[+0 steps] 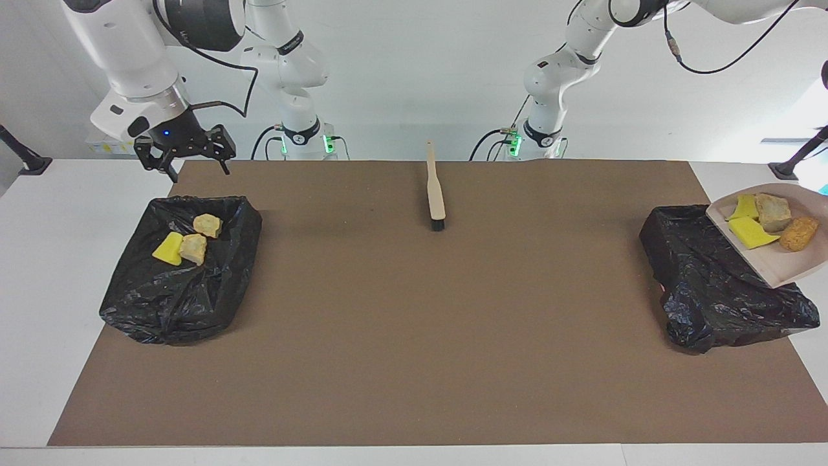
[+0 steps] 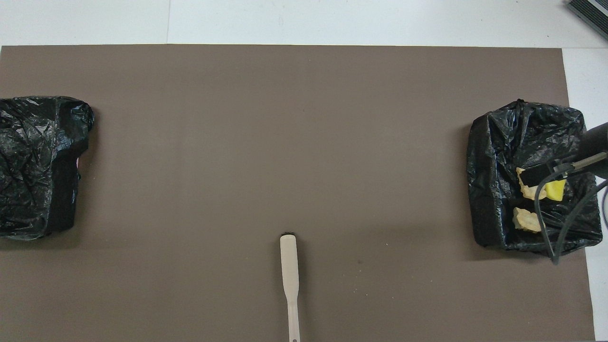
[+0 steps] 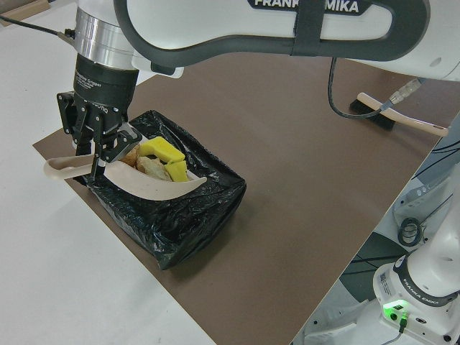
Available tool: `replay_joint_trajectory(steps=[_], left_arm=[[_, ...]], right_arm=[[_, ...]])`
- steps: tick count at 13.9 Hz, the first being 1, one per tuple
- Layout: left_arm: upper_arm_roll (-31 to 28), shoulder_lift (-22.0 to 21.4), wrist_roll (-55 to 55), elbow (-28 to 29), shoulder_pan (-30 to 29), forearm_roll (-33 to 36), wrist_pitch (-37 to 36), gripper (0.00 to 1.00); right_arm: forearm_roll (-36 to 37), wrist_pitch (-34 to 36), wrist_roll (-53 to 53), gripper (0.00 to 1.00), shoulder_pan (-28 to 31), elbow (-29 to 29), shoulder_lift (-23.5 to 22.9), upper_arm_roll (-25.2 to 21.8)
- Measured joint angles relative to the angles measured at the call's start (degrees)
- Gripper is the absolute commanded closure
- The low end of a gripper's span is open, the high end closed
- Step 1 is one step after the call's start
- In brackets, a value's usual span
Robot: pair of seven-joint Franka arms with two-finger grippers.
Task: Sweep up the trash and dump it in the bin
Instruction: 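Tilt the dustpan with the left gripper to dump trash into the bin, then lift the empty dustpan with the left gripper away from the bin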
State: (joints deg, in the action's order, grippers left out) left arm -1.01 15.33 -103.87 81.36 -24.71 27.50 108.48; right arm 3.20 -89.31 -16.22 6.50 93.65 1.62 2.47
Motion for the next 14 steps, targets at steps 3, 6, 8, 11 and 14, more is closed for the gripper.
replay_joint_trajectory(steps=[3, 6, 8, 11, 14], left_arm=[[0.08, -0.45, 3.82, 1.07, 3.42, 7.06, 0.19, 1.00], [0.12, -1.44, 5.27, 3.11, 5.63, 14.59, 2.04, 1.00], [0.17, -2.49, 6.65, 5.02, 6.64, 18.06, 3.65, 1.00], [0.15, -3.48, 10.59, 6.51, 7.10, 23.40, 4.68, 1.00], [0.22, -3.92, 14.28, 6.89, 8.51, 27.12, 4.79, 1.00]], right_arm=[[-0.15, -0.15, 9.27, 0.00, -0.30, -1.96, -0.01, 1.05], [-3.24, 0.00, 16.06, 0.00, -0.93, -2.79, 0.15, 1.89], [-4.05, 0.59, 16.57, 0.00, -0.93, -2.93, 0.74, 1.99], [-3.99, 1.82, 16.17, 0.00, -0.94, -2.36, 1.86, 2.20], [-3.72, 1.76, 13.35, 0.00, -0.96, -1.28, 2.69, 2.24]])
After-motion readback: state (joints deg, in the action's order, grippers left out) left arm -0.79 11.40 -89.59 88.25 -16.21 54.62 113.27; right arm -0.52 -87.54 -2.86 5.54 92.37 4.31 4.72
